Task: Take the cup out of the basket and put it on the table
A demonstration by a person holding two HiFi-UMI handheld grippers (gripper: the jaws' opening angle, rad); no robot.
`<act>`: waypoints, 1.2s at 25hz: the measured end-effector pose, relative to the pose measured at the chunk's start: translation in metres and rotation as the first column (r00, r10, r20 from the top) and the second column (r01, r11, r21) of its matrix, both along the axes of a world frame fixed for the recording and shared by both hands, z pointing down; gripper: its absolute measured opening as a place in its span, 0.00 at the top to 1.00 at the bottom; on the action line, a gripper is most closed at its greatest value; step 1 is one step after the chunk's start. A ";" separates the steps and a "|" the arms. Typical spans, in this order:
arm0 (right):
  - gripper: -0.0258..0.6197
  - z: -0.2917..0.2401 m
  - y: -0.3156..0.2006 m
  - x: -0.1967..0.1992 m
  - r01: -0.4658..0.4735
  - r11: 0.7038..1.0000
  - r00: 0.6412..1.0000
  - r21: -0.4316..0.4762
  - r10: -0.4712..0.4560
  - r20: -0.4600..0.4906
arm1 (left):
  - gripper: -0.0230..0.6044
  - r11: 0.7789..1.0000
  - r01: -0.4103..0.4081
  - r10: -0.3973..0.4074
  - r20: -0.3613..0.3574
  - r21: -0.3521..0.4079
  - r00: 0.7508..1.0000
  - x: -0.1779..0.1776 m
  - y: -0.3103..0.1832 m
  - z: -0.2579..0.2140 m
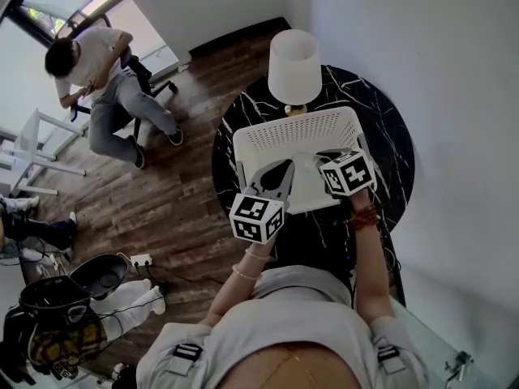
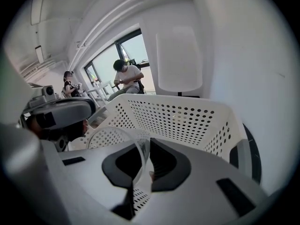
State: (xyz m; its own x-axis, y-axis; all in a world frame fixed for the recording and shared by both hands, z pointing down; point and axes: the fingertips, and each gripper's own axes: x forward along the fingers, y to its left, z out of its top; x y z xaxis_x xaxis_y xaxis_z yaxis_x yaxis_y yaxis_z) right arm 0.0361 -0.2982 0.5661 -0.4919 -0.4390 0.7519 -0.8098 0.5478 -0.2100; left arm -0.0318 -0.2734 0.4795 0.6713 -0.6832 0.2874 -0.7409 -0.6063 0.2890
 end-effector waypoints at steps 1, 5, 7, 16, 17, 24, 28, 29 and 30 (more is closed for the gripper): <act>0.91 -0.003 0.001 0.000 -0.003 1.000 1.000 0.007 0.003 0.008 | 0.95 1.000 0.000 0.000 0.001 0.002 1.000 0.000 0.000 -0.001; 0.91 -0.014 0.005 0.004 -0.030 0.999 0.999 0.039 0.029 0.022 | 0.95 1.000 0.001 -0.001 0.003 0.009 1.000 0.000 0.004 -0.002; 0.91 -0.021 0.008 0.004 -0.040 0.997 0.999 0.059 0.038 0.033 | 0.95 1.000 0.000 0.000 0.002 0.012 1.000 0.000 0.007 -0.003; 0.91 -0.050 0.021 0.007 -0.066 0.990 0.996 0.125 0.057 0.072 | 0.95 1.000 -0.009 0.009 0.002 0.024 1.000 0.004 0.020 -0.009; 0.91 -0.052 0.022 0.007 -0.069 0.989 0.995 0.131 0.059 0.077 | 0.95 1.000 -0.009 0.009 0.002 0.025 1.000 0.004 0.022 -0.010; 0.91 -0.065 0.032 0.012 -0.087 0.984 0.991 0.157 0.070 0.112 | 0.95 0.999 -0.007 0.007 0.006 0.037 1.000 0.007 0.029 -0.012; 0.91 -0.073 0.037 0.015 -0.104 0.980 0.988 0.171 0.083 0.129 | 0.95 0.999 -0.008 0.007 0.007 0.041 1.000 0.010 0.034 -0.015; 0.91 -0.075 0.039 0.016 -0.107 0.979 0.988 0.176 0.084 0.132 | 0.95 0.999 -0.008 0.007 0.007 0.042 1.000 0.011 0.035 -0.015; 0.91 -0.077 0.040 0.017 -0.109 0.977 0.987 0.181 0.085 0.136 | 0.96 0.999 -0.008 0.008 0.008 0.043 1.000 0.011 0.036 -0.015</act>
